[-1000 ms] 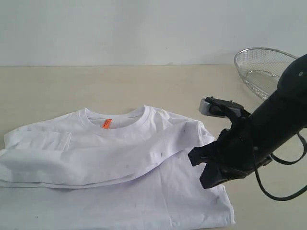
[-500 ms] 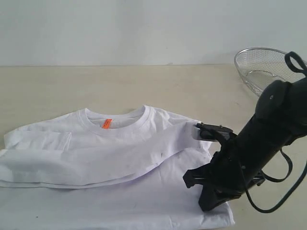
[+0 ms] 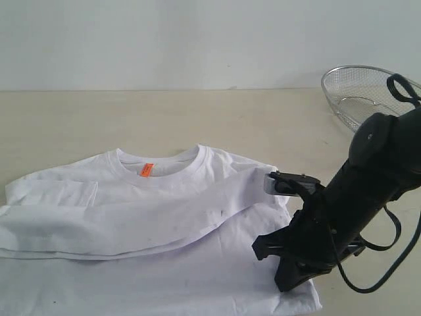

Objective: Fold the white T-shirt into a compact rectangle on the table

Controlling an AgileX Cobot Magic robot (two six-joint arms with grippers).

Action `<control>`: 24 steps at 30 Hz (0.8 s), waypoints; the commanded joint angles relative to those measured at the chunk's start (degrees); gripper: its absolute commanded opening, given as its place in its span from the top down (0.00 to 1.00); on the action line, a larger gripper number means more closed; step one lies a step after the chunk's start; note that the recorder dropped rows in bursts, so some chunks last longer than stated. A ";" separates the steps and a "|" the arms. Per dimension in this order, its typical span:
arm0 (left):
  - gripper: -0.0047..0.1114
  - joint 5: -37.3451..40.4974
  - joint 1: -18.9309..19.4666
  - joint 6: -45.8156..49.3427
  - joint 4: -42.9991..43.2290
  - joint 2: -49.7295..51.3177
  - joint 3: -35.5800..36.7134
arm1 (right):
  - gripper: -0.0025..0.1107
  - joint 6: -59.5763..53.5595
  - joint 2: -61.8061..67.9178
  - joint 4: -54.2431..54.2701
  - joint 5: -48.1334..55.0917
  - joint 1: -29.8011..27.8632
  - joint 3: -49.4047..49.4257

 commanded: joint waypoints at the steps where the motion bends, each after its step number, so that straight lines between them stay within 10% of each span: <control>1: 0.37 4.32 -0.01 0.42 -0.24 -0.53 -3.92 | 0.98 -0.01 0.02 -0.64 -0.44 0.19 0.30; 16: 0.53 7.93 -0.01 10.12 -12.72 2.33 -14.38 | 0.98 0.39 0.02 -0.48 -1.09 0.19 0.30; 24: 0.46 4.42 -0.01 8.13 -8.76 7.34 -14.38 | 0.98 0.50 0.02 -0.48 -1.10 0.19 0.30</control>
